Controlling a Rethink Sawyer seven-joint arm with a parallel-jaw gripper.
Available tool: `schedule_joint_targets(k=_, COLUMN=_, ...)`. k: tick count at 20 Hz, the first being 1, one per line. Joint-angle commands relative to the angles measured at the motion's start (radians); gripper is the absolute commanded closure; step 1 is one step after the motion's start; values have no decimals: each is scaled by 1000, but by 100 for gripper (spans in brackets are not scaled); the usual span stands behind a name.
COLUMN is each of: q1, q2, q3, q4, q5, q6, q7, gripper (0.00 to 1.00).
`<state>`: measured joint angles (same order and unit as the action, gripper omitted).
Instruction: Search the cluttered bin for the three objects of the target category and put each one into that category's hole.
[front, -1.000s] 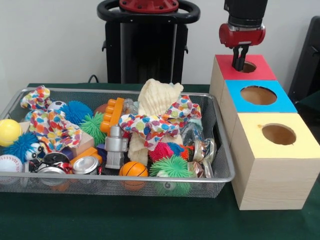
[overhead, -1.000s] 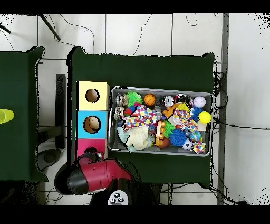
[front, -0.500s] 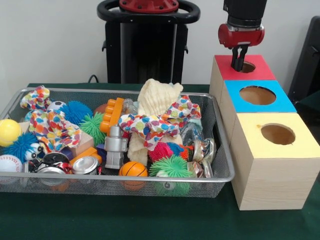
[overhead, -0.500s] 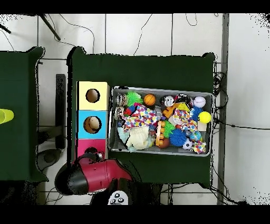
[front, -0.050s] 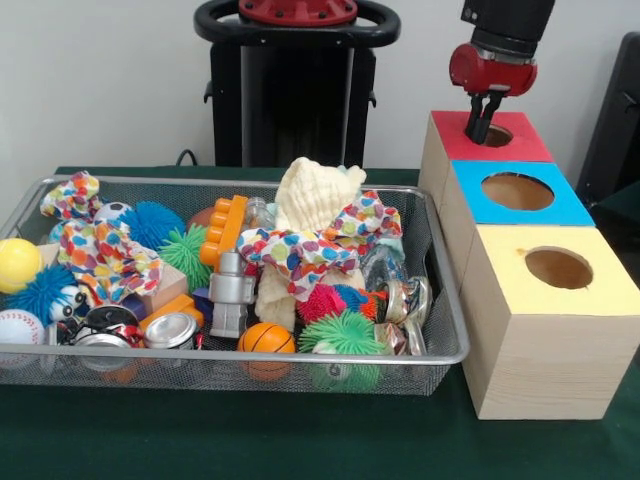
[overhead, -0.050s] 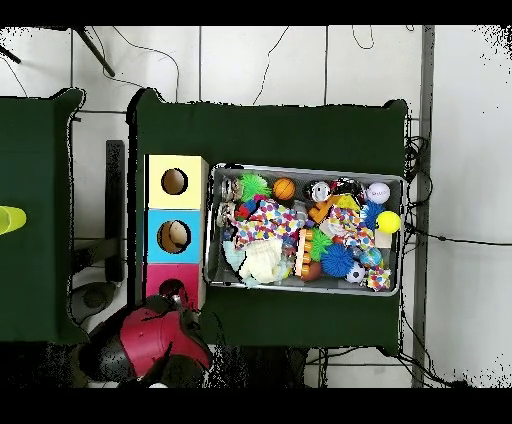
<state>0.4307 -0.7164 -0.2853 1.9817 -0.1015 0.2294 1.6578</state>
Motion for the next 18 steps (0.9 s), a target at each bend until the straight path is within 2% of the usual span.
schedule_joint_targets(k=1, q1=31, q2=87, q3=-218, q4=-84, q5=39, q6=75, q7=275, gripper=100)
schedule_joint_targets(k=4, q1=-8, q2=86, q3=-174, q4=-57, q5=55, q6=20, q7=248, gripper=100)
schedule_joint_targets(k=8, q1=-239, q2=-28, q3=81, q4=73, q5=50, q6=-55, q7=141, gripper=100)
schedule_joint_targets(k=9, q1=-260, q2=-49, q3=102, q4=86, q5=49, q6=-48, q7=129, gripper=100)
schedule_joint_targets(k=14, q1=-258, q2=-67, q3=126, q4=86, q5=60, q6=-26, q7=165, gripper=100)
schedule_joint_targets(k=18, q1=-290, q2=-31, q3=192, q4=99, q5=71, q6=-94, q7=195, gripper=100)
